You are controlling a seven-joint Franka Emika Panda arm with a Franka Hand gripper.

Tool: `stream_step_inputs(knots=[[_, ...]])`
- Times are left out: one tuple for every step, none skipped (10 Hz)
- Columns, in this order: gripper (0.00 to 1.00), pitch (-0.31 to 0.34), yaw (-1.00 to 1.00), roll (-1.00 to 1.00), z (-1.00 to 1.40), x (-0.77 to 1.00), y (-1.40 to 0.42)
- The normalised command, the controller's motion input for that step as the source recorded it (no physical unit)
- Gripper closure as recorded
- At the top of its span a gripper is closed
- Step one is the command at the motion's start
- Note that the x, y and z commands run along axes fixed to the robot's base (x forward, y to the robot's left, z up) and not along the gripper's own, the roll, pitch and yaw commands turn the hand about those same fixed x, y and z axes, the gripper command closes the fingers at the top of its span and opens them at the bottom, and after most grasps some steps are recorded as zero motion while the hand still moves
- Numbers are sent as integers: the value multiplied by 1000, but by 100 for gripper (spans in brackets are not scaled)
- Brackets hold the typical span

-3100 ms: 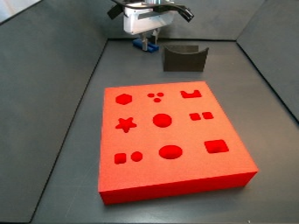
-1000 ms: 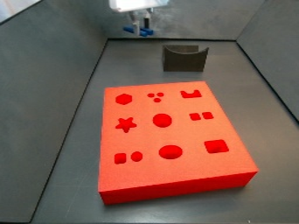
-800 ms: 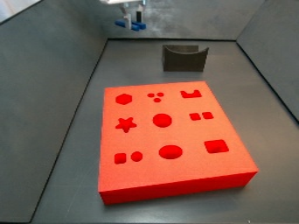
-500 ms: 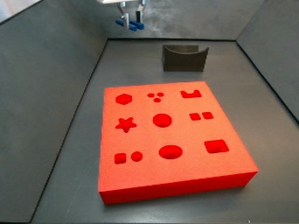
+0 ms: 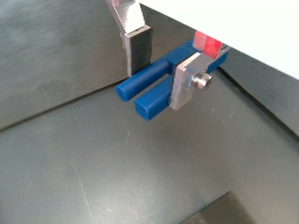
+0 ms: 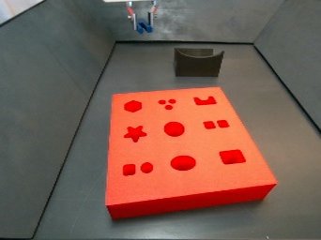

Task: Pick up the square-circle object. Move up. Rotate the square-circle object. Place the square-circle object on the fixture. Regrasp the square-circle object. Move to above the board. Insert the square-circle object.
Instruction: Rotate the square-circle object.

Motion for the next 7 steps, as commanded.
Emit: stream_step_inputs(knots=[[100,-1,-1000,-5,-3,33,24],[100,-1,-1000,-5,-3,33,24],[100,-1,-1000,-5,-3,33,24],[100,-1,-1000,-5,-3,33,24],[100,-1,-1000,-5,-3,33,24],[100,-1,-1000,-5,-3,33,24],[100,-1,-1000,-5,-3,33,24]])
